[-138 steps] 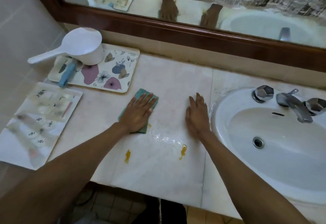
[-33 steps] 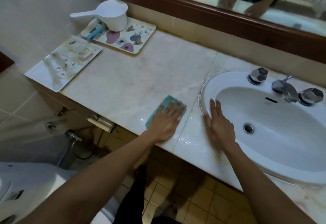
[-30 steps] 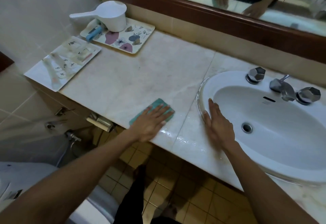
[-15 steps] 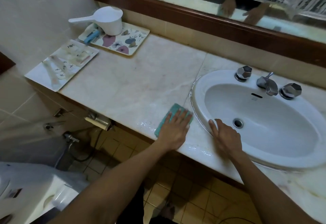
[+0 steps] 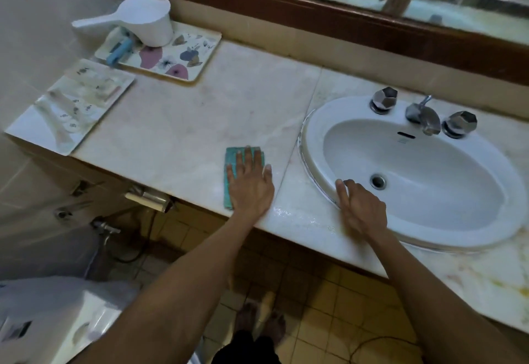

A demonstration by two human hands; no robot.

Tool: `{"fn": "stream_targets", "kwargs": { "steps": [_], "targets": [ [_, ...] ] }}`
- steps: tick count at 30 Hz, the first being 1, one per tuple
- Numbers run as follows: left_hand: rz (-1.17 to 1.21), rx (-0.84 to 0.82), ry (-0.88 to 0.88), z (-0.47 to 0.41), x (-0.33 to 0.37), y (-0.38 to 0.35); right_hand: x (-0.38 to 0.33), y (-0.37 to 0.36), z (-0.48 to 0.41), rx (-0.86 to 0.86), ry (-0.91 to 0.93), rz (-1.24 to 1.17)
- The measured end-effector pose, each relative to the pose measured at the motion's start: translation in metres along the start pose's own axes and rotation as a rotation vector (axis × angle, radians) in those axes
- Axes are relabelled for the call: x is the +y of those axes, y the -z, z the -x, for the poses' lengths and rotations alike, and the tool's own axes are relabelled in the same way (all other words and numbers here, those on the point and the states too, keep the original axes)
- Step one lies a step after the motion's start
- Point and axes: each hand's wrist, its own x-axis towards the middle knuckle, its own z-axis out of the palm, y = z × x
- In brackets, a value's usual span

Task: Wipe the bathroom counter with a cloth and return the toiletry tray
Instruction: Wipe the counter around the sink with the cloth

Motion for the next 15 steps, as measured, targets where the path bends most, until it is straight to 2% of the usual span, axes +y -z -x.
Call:
{"fn": "stream_targets", "kwargs": {
  "steps": [3, 6, 8, 9, 11, 15],
  "targets": [
    [-0.019, -0.071, -0.190, 0.049, 0.036, -0.021, 0.002, 0.002, -0.004, -0.075, -0.026, -0.036],
    [-0.060, -0.267, -0.587, 0.068, 0.024, -0.022, 0.003, 0.009, -0.005, -0.159, -0.046, -0.096],
    [-0.152, -0.338, -0.889, 0.048, -0.004, -0.007, 0.002, 0.014, -0.004, -0.194, -0.042, -0.120],
    [-0.184, -0.359, -0.985, 0.034, -0.018, 0.001, 0.003, 0.016, -0.002, -0.206, -0.035, -0.124],
    [-0.214, -0.370, -1.018, 0.007, -0.043, 0.016, 0.009, 0.020, 0.003, -0.225, -0.025, -0.125],
    [-0.191, -0.231, -0.783, -0.009, -0.055, 0.020, 0.037, 0.025, 0.015, -0.264, -0.014, -0.125]
  ]
}}
